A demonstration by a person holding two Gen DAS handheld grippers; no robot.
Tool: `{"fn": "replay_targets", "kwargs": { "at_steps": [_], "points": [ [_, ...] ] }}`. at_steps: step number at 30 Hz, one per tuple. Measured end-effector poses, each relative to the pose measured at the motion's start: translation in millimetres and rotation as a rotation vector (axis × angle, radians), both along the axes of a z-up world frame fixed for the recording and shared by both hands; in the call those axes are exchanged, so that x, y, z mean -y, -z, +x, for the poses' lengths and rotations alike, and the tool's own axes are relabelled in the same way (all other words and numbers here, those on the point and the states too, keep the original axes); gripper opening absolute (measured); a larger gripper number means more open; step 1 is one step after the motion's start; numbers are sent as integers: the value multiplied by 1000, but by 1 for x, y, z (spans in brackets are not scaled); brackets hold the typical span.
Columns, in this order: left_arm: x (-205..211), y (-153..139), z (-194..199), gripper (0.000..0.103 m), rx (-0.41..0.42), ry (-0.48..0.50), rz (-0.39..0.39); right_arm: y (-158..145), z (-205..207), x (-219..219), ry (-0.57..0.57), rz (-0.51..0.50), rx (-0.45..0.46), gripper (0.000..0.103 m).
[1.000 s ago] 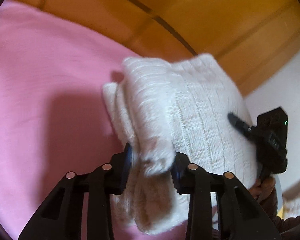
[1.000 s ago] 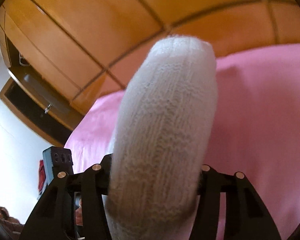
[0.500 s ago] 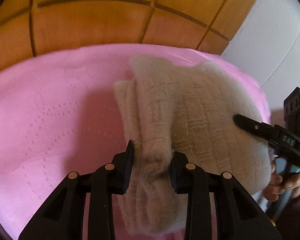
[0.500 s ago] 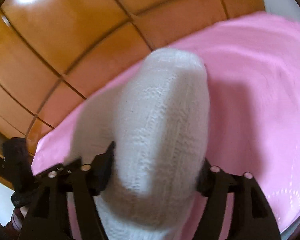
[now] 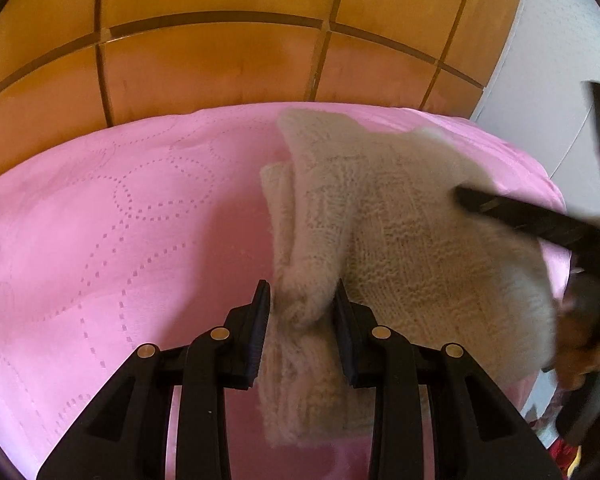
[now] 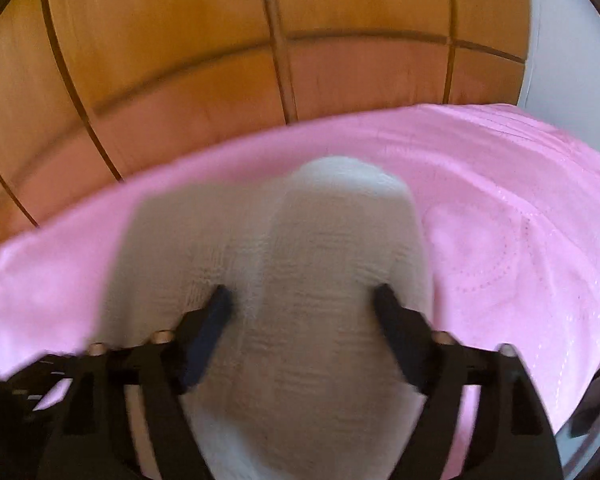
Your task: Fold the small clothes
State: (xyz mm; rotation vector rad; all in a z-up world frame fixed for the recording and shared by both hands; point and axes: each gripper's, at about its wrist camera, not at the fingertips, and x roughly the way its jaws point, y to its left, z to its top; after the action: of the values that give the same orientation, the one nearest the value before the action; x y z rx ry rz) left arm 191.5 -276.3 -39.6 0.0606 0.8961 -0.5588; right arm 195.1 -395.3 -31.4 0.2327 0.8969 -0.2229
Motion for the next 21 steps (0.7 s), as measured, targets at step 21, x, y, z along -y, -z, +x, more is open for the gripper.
{"fn": "replay_targets", "kwargs": {
  "at_steps": [21],
  "points": [
    [-24, -39, -43, 42, 118, -72, -25, -11, -77, -51, 47, -43, 74, 93]
  ]
}}
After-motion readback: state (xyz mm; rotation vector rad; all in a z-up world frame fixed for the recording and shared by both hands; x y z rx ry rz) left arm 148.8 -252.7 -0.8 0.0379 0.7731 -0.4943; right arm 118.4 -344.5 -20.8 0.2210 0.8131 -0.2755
